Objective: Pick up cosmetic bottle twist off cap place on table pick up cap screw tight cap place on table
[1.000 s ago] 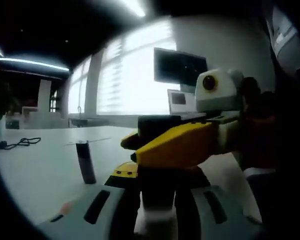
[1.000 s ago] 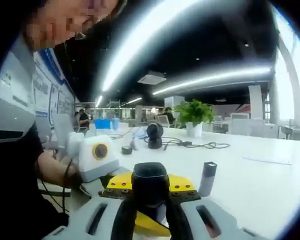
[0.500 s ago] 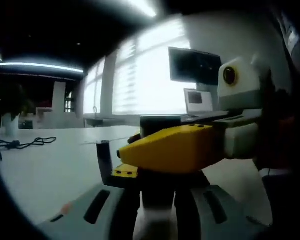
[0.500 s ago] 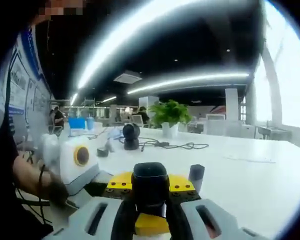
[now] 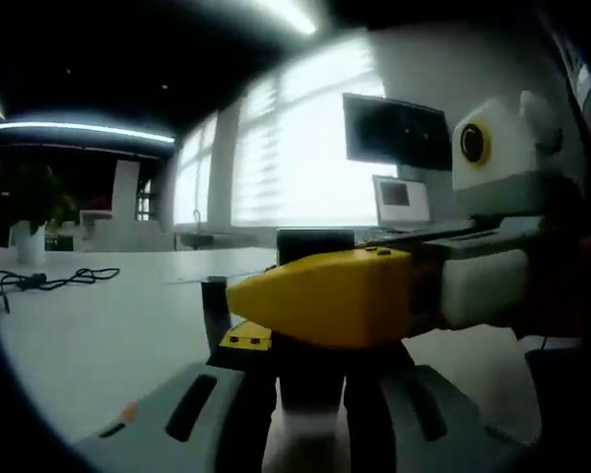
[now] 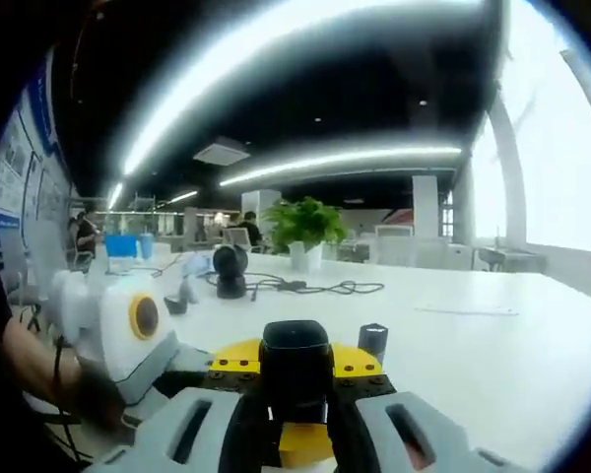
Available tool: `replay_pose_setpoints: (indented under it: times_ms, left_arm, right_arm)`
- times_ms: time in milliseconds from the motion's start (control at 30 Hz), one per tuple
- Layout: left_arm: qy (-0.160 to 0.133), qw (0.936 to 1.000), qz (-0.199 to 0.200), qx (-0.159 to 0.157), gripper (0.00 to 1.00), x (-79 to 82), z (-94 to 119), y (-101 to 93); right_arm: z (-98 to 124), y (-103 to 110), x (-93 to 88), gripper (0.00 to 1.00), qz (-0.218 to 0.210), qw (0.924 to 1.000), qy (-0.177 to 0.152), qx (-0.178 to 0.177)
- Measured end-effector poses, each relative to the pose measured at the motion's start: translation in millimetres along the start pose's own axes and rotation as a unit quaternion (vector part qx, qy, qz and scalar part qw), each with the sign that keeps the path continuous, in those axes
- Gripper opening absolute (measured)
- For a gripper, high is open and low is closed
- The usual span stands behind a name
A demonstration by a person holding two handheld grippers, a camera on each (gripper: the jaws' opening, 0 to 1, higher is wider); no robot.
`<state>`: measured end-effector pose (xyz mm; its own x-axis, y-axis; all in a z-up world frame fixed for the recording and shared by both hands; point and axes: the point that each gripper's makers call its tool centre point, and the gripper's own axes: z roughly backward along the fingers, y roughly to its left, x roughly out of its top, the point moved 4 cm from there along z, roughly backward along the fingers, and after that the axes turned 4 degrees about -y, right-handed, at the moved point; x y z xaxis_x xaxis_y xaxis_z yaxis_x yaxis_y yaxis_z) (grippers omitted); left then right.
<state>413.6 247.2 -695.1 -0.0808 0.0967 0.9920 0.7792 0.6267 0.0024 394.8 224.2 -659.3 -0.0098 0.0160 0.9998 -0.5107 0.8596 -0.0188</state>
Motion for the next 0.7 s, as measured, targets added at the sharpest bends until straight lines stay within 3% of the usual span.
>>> replay_pose_setpoints:
  times_ms: [400,700]
  left_arm:
    - [0.002,0.9999,-0.016,0.003,0.16,2.3,4,-7.6]
    - [-0.001,1.0000,-0.007,-0.002,0.16,4.9,8,-12.3]
  right_arm:
    - [1,1,0.4,0.16,0.003,0.9997,-0.005,-0.022]
    - [3,0,0.8,0.16,0.000,0.9999,-0.004,-0.012]
